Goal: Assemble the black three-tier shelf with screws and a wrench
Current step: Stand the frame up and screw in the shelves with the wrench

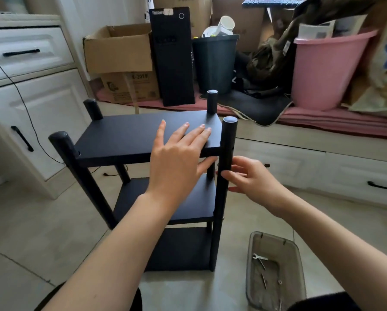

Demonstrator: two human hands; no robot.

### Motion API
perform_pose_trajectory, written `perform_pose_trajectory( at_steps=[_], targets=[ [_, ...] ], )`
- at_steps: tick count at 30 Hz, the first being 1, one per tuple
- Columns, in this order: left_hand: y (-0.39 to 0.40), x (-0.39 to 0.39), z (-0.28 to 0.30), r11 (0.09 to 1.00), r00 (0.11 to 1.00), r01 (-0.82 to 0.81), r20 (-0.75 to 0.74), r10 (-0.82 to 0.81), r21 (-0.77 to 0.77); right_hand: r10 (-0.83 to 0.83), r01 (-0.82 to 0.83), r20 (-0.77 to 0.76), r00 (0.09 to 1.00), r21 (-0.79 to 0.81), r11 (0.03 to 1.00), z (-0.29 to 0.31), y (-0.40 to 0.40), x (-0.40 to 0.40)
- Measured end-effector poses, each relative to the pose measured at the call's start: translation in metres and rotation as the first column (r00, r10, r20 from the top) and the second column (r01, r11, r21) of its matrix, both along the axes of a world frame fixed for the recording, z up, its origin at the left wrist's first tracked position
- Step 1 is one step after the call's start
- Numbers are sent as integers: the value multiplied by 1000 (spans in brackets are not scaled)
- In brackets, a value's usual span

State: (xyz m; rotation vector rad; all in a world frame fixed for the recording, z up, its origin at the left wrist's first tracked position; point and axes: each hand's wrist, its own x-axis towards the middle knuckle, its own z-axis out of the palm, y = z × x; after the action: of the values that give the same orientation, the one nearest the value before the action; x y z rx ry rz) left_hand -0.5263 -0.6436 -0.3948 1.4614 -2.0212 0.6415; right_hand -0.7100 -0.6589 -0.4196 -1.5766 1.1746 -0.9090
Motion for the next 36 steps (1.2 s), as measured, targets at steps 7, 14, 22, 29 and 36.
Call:
perform_pose_trajectory(
  at_steps=[7,14,22,29,36],
  targets=[
    [-3,-7,-1,998,996,53,77,-50,-32,-52,52,-18,998,-9,999,5,21,-12],
    [-7,-10,-2,995,995,76,64,-72,-70,-81,80,-27,996,-26,996,8,28,-11],
    [-8,-6,-15,980,983,149,125,-133,-130,-100,100,17,995,-38,994,2,25,-14],
    [-9,-8,-14,972,985,143,127,-121,-187,-42,46,-61,997,73,996,7,21,-21],
    [-11,-8,-17,964,988,128,112,-104,-233,-147,-74,486,862,407,910,38,-1,-21]
  ],
)
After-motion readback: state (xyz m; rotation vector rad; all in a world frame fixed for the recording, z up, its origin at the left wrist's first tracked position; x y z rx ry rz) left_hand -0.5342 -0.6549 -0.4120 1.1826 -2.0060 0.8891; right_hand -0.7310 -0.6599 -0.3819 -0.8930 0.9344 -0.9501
